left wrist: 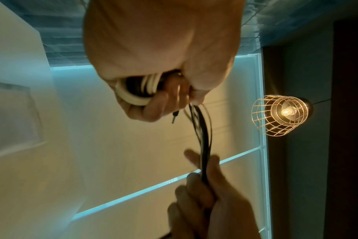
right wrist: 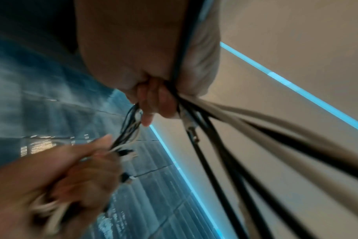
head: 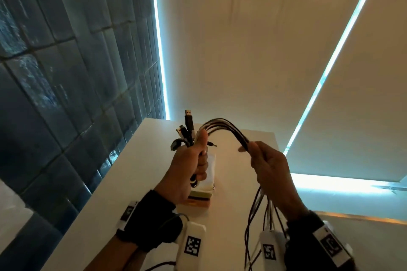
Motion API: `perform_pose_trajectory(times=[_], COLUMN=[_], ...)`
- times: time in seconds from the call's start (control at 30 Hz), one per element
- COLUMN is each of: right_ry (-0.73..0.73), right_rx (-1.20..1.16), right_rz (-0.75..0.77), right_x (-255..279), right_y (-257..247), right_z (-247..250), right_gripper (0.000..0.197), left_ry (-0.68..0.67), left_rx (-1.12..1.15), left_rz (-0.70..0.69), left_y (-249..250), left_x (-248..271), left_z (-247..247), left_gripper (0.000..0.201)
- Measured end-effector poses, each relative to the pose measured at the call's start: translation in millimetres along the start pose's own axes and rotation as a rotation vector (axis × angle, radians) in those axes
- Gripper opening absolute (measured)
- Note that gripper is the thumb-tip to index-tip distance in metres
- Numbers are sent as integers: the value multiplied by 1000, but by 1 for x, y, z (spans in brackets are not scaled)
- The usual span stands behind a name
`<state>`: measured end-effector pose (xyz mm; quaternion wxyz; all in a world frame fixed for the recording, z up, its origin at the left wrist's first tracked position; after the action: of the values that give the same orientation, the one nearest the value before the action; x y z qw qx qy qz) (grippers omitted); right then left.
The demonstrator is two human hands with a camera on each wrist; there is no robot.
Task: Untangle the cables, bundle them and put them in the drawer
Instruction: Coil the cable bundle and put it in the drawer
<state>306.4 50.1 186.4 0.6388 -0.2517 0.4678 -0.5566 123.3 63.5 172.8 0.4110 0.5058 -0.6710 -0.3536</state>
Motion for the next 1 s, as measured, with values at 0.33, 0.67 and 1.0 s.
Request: perform_pose_trajectory(times=[0.33,0.67,1.0], right_ry=[-182,-281,-767], right_rx=[730,-67,83], right_rz=[440,139,-170], right_x=[14,25,55], right_y=[-43,1,76], right_z=[-55,-62,-44], right_gripper=[12,40,57], left_ry=[90,137,130], left_rx=[-97,461,426], left_rz=[26,38,-58], left_y=[-9,4,16], left_x=[-18,-32,-28], left_z=[-20,-8,4], left_gripper=[71,37,55])
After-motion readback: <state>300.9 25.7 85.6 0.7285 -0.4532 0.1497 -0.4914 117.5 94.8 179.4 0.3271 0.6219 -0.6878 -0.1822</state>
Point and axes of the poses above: each hand's wrist, its own x-axis away from the middle knuckle, its own z-axis out of the back of the hand, y = z × x, the point moved 5 cm from there along -x, towards the middle knuckle, and after that the axes turned 6 degrees about x, right-handed, at the moved point
